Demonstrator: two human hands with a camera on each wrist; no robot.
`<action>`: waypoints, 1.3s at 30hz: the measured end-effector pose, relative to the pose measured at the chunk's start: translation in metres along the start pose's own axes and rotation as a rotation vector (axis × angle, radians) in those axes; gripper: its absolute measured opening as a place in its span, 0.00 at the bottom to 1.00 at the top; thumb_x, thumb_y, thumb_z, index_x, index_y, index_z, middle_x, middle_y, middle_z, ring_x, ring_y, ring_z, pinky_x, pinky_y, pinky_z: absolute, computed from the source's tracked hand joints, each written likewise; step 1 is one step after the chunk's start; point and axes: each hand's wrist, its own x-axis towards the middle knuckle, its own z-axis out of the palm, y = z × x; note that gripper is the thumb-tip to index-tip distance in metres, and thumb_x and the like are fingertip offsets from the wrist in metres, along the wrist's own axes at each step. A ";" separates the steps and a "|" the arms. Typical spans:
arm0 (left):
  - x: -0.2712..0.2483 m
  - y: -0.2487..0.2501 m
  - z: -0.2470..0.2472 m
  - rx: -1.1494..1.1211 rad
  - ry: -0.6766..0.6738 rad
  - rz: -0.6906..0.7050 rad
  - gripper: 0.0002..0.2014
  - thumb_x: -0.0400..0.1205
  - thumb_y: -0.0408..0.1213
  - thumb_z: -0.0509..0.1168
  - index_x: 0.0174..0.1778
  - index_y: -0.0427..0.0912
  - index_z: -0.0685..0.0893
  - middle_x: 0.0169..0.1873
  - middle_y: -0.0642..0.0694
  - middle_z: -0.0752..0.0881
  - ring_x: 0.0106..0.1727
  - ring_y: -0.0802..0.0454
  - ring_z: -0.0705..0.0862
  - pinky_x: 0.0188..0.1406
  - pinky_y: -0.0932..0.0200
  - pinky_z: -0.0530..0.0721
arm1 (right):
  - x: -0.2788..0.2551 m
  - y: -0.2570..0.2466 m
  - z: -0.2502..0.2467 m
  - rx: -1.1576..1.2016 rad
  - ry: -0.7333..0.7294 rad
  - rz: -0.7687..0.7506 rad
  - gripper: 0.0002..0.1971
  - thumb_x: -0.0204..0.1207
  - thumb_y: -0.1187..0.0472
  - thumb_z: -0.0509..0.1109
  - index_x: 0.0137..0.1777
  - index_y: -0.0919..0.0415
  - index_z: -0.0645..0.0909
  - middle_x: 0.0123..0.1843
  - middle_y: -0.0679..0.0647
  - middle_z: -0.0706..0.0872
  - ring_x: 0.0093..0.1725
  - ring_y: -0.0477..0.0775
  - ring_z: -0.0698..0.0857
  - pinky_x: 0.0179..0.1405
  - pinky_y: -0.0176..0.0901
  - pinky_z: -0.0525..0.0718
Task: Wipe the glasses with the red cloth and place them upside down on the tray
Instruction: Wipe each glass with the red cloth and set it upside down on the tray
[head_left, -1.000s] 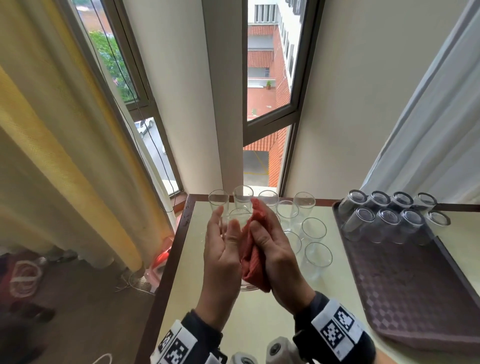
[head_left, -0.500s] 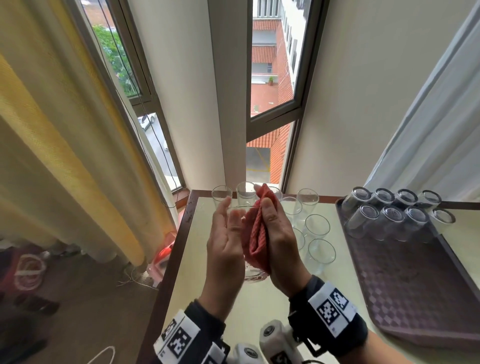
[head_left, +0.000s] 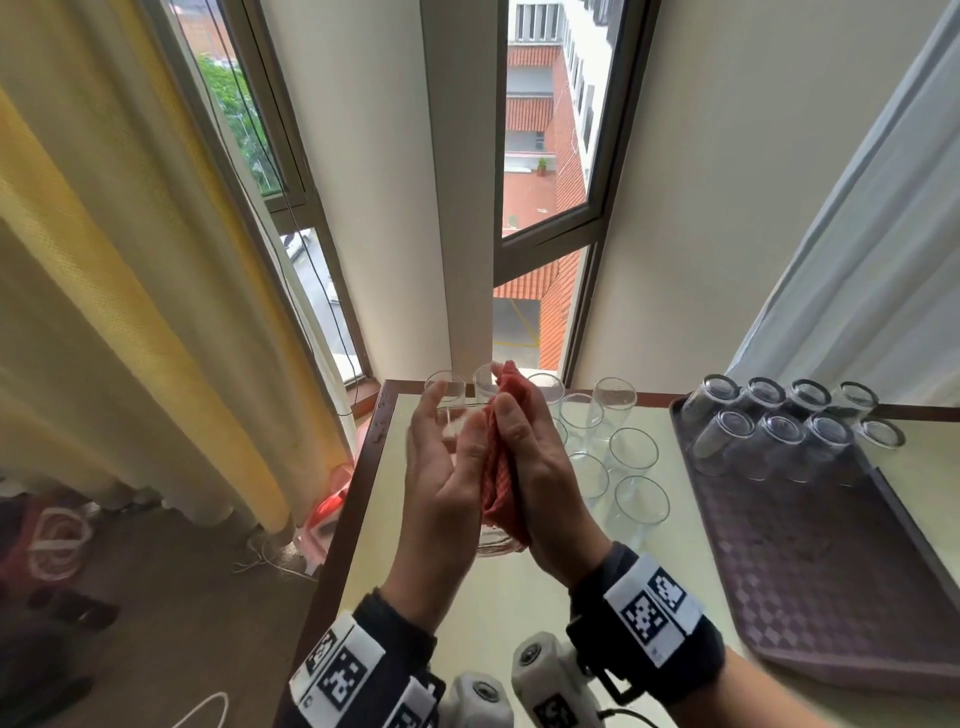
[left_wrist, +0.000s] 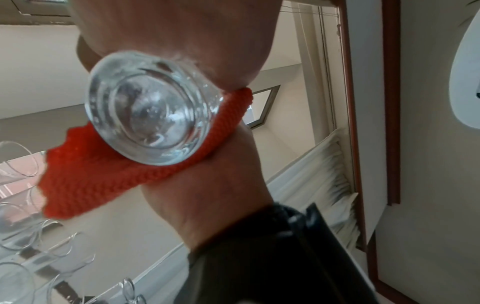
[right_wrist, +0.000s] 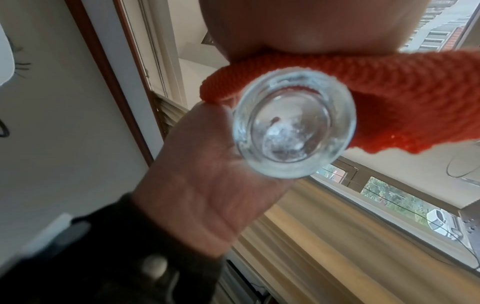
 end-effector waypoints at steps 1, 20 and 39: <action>0.001 0.001 -0.001 0.025 0.003 -0.004 0.27 0.77 0.64 0.63 0.73 0.71 0.69 0.73 0.52 0.70 0.74 0.52 0.77 0.70 0.52 0.82 | -0.002 0.001 0.000 0.001 -0.004 -0.009 0.22 0.83 0.58 0.57 0.77 0.56 0.68 0.62 0.51 0.89 0.63 0.56 0.88 0.63 0.48 0.87; -0.003 -0.001 0.005 0.145 -0.037 -0.090 0.33 0.73 0.67 0.67 0.72 0.58 0.73 0.64 0.41 0.82 0.58 0.50 0.88 0.53 0.53 0.91 | -0.016 0.006 -0.011 0.062 0.155 -0.002 0.15 0.86 0.58 0.60 0.70 0.57 0.76 0.52 0.56 0.91 0.56 0.63 0.88 0.55 0.51 0.89; -0.001 -0.001 0.013 0.096 0.050 -0.045 0.31 0.61 0.74 0.75 0.59 0.83 0.72 0.59 0.49 0.84 0.60 0.40 0.86 0.58 0.34 0.87 | -0.014 -0.006 -0.024 0.362 0.138 0.403 0.31 0.88 0.47 0.50 0.42 0.60 0.93 0.40 0.60 0.92 0.40 0.56 0.92 0.37 0.45 0.90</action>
